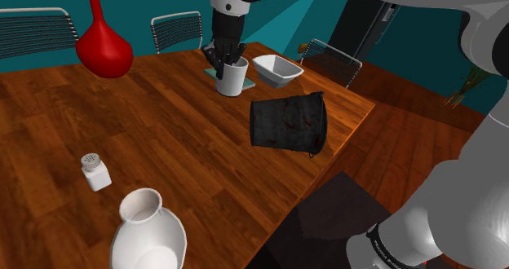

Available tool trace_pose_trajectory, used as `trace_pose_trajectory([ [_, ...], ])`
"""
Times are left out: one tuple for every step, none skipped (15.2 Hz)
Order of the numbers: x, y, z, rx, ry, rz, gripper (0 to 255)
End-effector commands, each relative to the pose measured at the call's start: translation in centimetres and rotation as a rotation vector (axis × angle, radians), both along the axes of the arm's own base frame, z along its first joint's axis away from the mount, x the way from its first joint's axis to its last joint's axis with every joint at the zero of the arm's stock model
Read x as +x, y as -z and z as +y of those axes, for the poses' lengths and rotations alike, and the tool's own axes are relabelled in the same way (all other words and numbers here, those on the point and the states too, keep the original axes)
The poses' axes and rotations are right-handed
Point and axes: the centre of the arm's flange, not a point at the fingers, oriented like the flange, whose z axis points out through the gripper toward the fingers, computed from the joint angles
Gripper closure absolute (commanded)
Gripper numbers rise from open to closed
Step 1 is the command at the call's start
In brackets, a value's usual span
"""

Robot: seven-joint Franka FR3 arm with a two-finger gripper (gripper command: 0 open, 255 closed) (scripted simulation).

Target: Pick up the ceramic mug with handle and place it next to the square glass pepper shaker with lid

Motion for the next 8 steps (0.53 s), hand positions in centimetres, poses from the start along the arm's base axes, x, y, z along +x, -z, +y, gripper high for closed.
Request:
trace_pose_trajectory([
  [-0.7, -0.5, 2.6, 0.000, 0.002, -0.001, 255],
  [-1.1, -0.5, 3.9, 0.000, 0.002, -0.001, 255],
  [-1.4, -0.5, 5.1, 0.000, 0.002, -0.001, 255],
  [-1.7, -0.5, 6.4, 0.000, 0.002, -0.001, 255],
  [-2.0, -0.5, 7.7, 0.000, 0.002, -0.001, 255],
  [-2.3, -0.5, 9.0, 0.000, 0.002, -0.001, 255],
  [-2.6, -0.5, 10.3, 0.000, 0.002, -0.001, 255],
  [-2.9, -0.5, 11.6, 0.000, 0.002, -0.001, 255],
])
